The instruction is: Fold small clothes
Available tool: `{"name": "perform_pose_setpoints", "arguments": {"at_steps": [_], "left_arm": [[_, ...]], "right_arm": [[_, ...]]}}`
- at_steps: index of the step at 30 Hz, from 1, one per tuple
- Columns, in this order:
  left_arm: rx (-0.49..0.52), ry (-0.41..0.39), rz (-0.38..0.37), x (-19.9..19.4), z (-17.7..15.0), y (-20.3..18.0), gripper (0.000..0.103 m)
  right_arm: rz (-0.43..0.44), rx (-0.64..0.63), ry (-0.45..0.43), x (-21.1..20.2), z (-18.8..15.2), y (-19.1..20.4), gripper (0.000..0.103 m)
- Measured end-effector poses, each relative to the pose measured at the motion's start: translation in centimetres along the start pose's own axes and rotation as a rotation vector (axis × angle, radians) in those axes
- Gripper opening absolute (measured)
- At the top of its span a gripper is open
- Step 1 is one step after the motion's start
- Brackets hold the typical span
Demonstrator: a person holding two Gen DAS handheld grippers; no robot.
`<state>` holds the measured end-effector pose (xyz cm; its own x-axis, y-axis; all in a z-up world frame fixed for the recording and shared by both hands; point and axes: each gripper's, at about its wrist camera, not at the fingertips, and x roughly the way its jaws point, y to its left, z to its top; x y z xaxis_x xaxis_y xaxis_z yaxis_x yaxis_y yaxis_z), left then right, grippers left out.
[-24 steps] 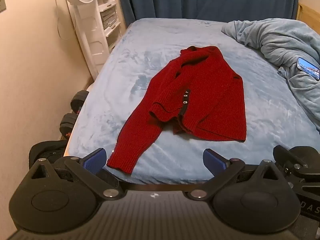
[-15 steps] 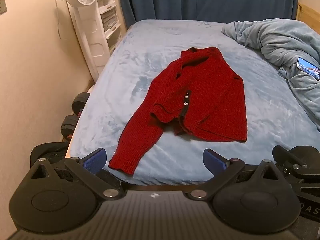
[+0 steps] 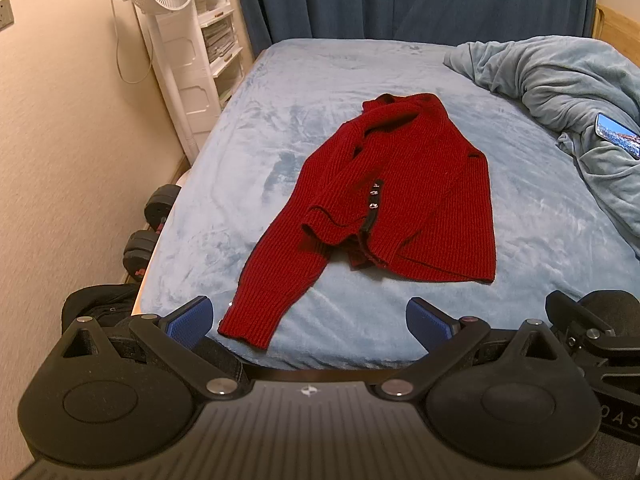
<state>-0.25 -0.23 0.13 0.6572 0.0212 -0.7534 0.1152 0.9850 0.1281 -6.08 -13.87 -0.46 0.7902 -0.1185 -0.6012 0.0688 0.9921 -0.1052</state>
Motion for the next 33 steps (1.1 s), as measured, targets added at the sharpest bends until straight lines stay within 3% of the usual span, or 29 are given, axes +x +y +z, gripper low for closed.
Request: {"name": "perform_pose_setpoints", "arguments": {"at_steps": [33], "left_arm": [[0.003, 0.006, 0.002, -0.17, -0.42, 0.86, 0.103]], "right_arm": [[0.004, 0.003, 0.009, 0.21, -0.20, 0.12, 0.102]]}}
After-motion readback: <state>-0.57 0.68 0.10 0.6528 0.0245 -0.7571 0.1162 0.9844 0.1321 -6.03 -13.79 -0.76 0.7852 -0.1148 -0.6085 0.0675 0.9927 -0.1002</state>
